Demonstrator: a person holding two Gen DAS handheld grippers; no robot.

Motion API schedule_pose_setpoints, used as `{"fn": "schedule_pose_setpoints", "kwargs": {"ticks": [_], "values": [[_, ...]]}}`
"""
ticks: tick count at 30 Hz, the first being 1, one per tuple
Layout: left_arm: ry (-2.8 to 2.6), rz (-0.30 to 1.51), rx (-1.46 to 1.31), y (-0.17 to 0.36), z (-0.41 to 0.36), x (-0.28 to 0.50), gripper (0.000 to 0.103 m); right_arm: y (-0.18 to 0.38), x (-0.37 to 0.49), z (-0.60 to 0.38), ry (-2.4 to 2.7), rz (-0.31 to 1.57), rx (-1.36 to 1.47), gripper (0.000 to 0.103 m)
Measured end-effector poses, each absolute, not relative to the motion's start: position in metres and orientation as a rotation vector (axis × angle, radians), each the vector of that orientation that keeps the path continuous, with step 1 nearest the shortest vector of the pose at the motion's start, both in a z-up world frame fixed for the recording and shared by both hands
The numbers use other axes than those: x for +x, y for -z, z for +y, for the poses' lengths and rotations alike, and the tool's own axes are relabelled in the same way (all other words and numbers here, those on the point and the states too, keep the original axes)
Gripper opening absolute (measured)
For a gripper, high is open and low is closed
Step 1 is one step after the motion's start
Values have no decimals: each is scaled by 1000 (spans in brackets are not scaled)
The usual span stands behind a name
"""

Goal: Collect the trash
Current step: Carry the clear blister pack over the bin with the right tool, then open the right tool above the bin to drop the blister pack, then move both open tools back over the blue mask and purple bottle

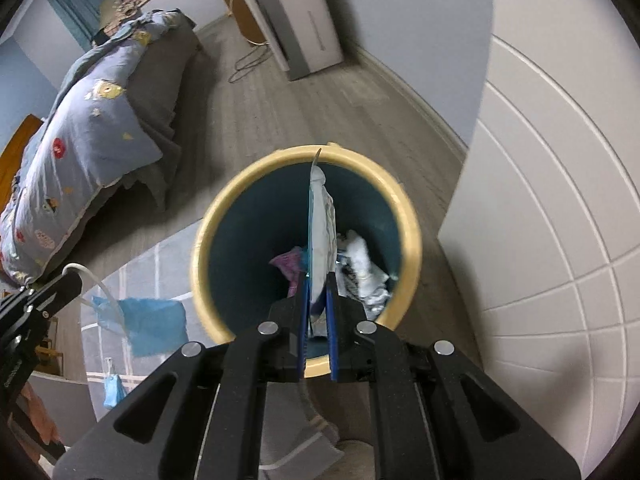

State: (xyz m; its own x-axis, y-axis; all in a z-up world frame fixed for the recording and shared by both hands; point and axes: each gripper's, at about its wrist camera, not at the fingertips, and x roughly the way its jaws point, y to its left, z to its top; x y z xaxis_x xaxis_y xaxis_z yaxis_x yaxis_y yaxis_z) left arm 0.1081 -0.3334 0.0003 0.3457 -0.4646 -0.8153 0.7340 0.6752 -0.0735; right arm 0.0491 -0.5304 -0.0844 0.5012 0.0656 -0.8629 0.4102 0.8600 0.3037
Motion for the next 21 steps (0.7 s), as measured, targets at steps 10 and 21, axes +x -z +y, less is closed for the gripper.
{"fn": "schedule_pose_setpoints", "kwargs": {"ticks": [10,21], "values": [[795,982,338,37,-379,124,2,102,57,-533,251,1055,522,7],[676,981,228,41,-323,127,72,106,72,-508,236,1097,401,63]]}}
